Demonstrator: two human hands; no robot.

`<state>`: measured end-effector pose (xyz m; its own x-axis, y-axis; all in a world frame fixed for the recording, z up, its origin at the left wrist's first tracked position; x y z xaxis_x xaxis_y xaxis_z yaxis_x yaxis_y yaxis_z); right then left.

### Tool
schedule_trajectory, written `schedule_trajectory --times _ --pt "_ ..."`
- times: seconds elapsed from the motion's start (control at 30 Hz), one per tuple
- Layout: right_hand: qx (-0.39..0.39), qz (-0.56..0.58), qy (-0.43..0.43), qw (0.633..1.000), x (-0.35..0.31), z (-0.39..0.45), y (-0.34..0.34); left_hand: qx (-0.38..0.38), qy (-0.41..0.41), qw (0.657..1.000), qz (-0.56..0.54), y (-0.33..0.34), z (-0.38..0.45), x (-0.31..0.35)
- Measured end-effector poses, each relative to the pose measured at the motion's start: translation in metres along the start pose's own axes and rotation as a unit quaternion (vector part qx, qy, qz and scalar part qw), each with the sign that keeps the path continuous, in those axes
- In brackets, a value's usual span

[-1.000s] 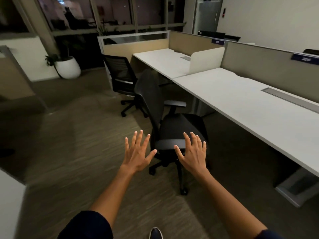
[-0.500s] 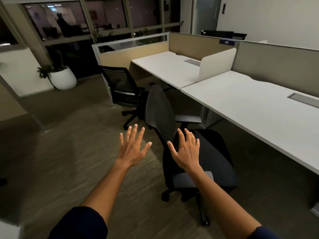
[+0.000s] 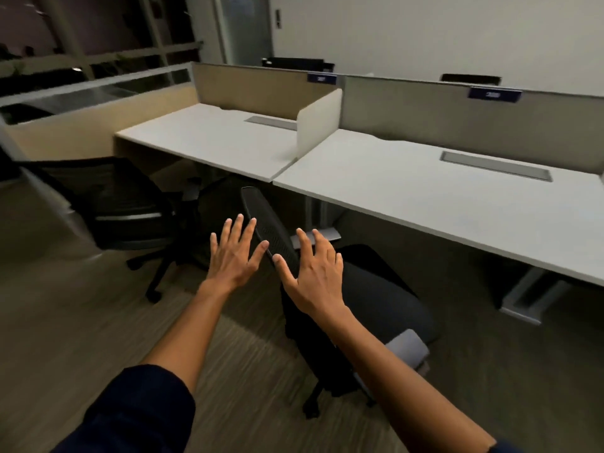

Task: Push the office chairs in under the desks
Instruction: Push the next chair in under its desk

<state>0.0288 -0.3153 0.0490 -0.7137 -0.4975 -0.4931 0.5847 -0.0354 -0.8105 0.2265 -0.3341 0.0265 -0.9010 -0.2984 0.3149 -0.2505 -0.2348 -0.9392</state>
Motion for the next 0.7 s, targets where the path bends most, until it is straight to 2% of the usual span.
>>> schedule_trajectory --times 0.13,0.37,0.53,0.7 --pt "-0.015 -0.023 0.074 0.997 -0.024 0.007 0.027 -0.043 0.09 0.995 0.004 0.003 0.038 -0.002" --pt "0.002 -0.111 0.195 0.975 -0.015 0.005 0.037 -0.086 0.175 0.981 -0.006 0.014 0.085 -0.001" --pt "0.009 -0.15 0.243 0.958 0.0 0.001 0.033 -0.102 0.215 0.97 -0.044 0.028 0.101 0.02" --pt "0.036 -0.201 0.25 0.947 0.011 0.007 0.023 -0.077 0.253 0.963 -0.056 0.03 0.112 0.036"
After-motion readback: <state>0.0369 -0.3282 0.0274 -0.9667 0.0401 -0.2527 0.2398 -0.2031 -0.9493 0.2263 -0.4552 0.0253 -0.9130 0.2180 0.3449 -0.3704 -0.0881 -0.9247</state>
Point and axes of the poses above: each hand's wrist, its own z-axis towards the middle knuckle, its own y-axis out of the palm, x = y × z, the point moved 8 cm from there along z, towards the middle knuckle, and after that the axes turned 9 degrees about -y, right-handed, at the moved point
